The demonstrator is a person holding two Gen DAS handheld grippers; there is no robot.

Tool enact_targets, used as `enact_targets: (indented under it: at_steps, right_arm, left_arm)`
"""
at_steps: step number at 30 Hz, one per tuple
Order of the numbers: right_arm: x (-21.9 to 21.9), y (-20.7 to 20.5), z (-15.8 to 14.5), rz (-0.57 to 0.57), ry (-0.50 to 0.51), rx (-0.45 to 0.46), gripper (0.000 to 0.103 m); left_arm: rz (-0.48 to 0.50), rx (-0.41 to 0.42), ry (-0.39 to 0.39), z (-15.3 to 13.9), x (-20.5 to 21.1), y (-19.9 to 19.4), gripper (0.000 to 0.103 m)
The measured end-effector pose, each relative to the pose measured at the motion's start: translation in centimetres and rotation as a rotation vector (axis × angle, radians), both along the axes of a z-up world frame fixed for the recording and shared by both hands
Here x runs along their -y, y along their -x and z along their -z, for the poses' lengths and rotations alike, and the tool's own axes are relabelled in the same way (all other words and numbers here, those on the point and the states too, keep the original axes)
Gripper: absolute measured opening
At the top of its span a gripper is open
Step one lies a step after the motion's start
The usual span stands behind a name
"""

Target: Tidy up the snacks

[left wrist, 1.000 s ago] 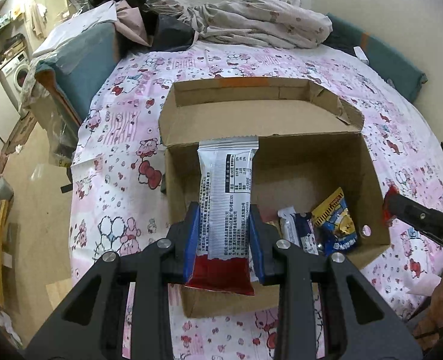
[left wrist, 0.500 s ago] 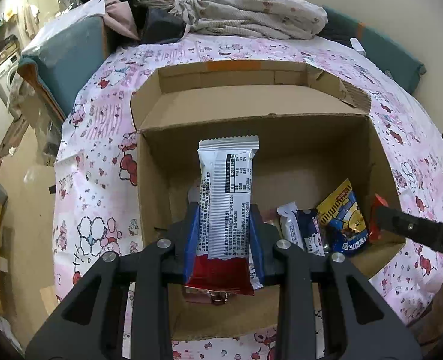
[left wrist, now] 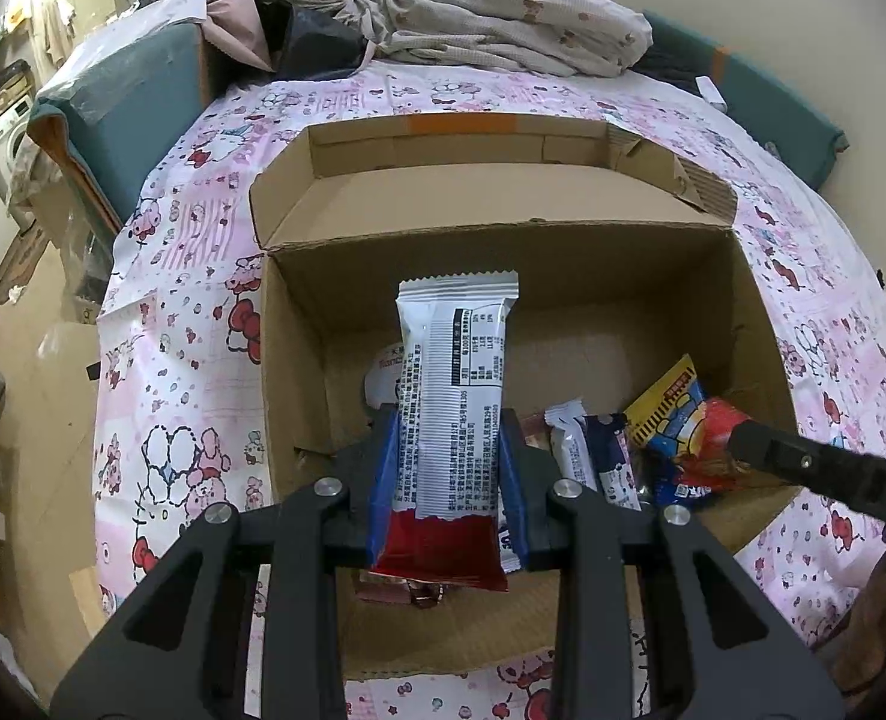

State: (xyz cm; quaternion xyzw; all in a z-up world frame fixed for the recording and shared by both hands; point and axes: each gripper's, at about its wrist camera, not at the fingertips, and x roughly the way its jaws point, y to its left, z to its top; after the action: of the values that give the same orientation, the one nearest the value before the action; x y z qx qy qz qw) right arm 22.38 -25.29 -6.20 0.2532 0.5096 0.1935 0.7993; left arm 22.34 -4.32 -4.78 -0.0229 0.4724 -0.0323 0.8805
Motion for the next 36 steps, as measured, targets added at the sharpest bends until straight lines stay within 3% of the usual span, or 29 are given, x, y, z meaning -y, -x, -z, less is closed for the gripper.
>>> enact_targets:
  at_steps: [2, 4, 5, 6, 7, 10, 17, 19, 24, 31, 36]
  right_arm:
    - [0.2, 0.0, -0.1, 0.004, -0.018, 0.002, 0.021]
    - [0.3, 0.0, -0.2, 0.008, -0.024, 0.002, 0.025]
    - [0.3, -0.1, -0.3, 0.013, -0.018, 0.004, 0.029]
    - [0.4, -0.1, -0.4, 0.020, -0.012, 0.008, 0.047]
    - [0.4, 0.0, -0.6, 0.024, -0.012, 0.013, 0.070]
    - [0.4, 0.3, -1.5, 0.048, 0.021, 0.061, 0.085]
    - [0.3, 1.1, -3.7, 0.063, 0.061, 0.128, 0.091]
    - [0.3, 1.5, -4.4, 0.062, 0.064, 0.152, 0.098]
    - [-0.2, 3.5, -6.5, 0.043, 0.101, 0.260, 0.100]
    - [-0.6, 6.2, -8.3, 0.038, 0.154, 0.331, 0.103]
    - [-1.4, 8.6, -9.2, 0.002, 0.213, 0.402, 0.103]
  left_arm:
    - [0.002, -0.005, -0.001, 0.0, 0.1, 0.0, 0.035]
    - [0.001, -0.003, 0.000, -0.2, 0.1, 0.1, 0.056]
    - [-0.006, -0.001, -0.001, -0.3, 0.0, 0.3, 0.073]
    - [-0.014, 0.005, -0.004, -0.5, 0.0, 0.4, 0.084]
    - [-0.022, 0.013, -0.006, -0.6, -0.1, 0.5, 0.086]
    - [-0.033, 0.012, -0.013, -0.9, -0.4, 0.7, 0.087]
    - [-0.082, 0.065, 0.012, -2.6, -1.8, 2.0, 0.087]
    - [-0.080, 0.079, 0.003, -3.0, -2.0, 2.4, 0.087]
    - [-0.090, 0.125, 0.019, -4.6, -2.9, 4.2, 0.087]
    - [-0.089, 0.181, 0.014, -6.0, -3.6, 7.2, 0.088]
    - [-0.060, 0.214, -0.033, -6.4, -3.5, 9.6, 0.102]
